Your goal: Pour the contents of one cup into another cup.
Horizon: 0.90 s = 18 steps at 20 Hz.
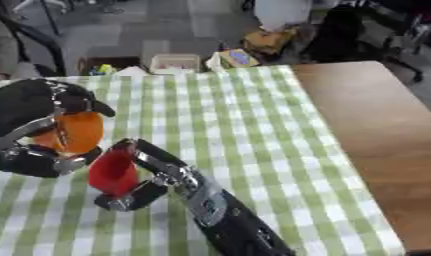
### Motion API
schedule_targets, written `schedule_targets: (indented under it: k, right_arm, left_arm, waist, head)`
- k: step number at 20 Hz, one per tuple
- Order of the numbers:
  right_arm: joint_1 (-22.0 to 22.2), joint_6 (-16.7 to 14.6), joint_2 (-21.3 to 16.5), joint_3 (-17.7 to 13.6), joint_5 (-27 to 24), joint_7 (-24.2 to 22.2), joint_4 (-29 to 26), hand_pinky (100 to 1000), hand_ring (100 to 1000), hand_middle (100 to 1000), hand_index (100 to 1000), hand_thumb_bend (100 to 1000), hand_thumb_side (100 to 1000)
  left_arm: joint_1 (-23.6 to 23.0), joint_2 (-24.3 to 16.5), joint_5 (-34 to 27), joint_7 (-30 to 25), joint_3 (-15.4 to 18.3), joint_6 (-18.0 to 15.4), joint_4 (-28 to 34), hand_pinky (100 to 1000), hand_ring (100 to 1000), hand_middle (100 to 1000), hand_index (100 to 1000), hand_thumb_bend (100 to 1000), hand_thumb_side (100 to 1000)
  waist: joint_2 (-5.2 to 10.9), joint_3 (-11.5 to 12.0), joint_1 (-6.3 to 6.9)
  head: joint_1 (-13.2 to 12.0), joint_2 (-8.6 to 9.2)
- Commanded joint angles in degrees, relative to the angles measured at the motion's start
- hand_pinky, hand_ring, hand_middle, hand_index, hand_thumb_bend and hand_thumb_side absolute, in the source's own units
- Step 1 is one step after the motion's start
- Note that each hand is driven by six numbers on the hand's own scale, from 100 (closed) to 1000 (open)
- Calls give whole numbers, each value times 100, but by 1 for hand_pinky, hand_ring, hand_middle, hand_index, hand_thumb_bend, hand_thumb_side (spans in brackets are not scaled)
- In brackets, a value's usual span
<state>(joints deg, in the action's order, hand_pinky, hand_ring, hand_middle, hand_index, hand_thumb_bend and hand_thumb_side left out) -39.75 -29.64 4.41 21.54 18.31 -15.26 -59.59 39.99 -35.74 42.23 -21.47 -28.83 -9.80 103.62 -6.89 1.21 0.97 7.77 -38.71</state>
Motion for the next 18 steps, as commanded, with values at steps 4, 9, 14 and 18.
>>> schedule_targets:
  k: [4,9,14,18]
  right_arm:
    - [-73,-11,30,-10,-62,-20,-51,493,251,212,499,100,100]
    - [-76,-10,26,-13,-65,-22,-46,493,251,224,499,100,100]
    - [-74,-9,22,-18,-67,-20,-39,493,251,227,499,100,100]
    - [-69,-10,13,-25,-62,-15,-30,492,251,227,499,100,100]
  left_arm:
    - [156,-183,146,-207,-31,-123,39,388,363,378,801,100,137]
    - [157,-206,191,-388,-79,-209,13,391,362,374,796,100,140]
    - [132,-263,199,-621,-102,-284,23,393,361,371,792,100,144]
    - [132,-323,252,-781,-103,-340,75,396,361,368,786,100,142]
  waist:
    - [100,-5,25]
    - [101,-8,26]
    - [100,-9,31]
    - [102,-7,36]
  head:
    - [26,55]
    - [26,59]
    - [29,63]
    - [31,62]
